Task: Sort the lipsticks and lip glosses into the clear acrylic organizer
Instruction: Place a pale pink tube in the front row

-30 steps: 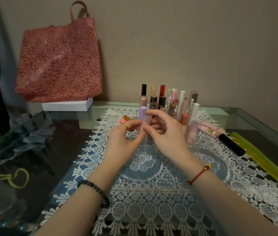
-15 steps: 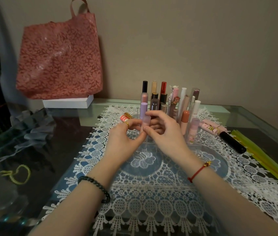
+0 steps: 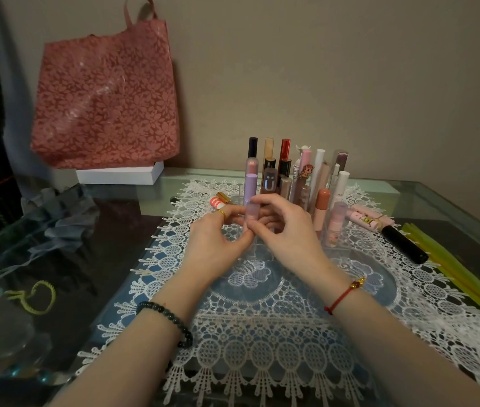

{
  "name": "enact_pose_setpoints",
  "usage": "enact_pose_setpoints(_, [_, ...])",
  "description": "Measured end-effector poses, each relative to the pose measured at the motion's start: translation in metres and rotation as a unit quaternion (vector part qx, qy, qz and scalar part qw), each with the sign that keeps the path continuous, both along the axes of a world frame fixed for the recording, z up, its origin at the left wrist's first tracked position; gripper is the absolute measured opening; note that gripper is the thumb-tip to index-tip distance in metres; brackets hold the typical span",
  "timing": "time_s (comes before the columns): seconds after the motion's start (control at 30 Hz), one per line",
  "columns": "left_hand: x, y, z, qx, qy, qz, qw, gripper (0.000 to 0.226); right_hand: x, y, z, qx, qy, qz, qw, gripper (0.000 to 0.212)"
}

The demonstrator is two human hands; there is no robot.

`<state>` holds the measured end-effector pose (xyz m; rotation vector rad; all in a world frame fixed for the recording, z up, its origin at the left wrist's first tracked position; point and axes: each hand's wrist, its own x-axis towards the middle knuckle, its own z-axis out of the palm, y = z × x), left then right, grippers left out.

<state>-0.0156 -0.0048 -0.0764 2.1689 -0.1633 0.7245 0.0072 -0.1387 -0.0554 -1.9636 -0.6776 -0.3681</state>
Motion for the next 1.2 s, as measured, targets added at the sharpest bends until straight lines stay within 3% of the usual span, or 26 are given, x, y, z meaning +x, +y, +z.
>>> enact_pose_setpoints(0.67, [-0.001,0.001,0.001,-0.003,0.015,-0.014,1.000,0.034,-0.005,-0.001,0.002,0.002,-0.008,-0.004,1.000,0.030])
enact_pose_setpoints(0.87, [-0.009,0.002,0.011,-0.092,-0.007,-0.053,0.994,0.029,-0.005,-0.009,0.010,0.055,0.015,-0.014,0.998,0.027])
enact_pose_setpoints(1.03, [0.008,0.019,0.030,-0.195,-0.018,0.014,0.981,0.021,-0.002,-0.027,0.020,0.092,0.055,0.007,0.994,0.025])
enact_pose_setpoints(1.2, [0.043,0.043,0.037,-0.085,0.064,0.055,0.993,0.031,-0.005,-0.045,0.015,0.101,0.083,0.013,0.991,0.027])
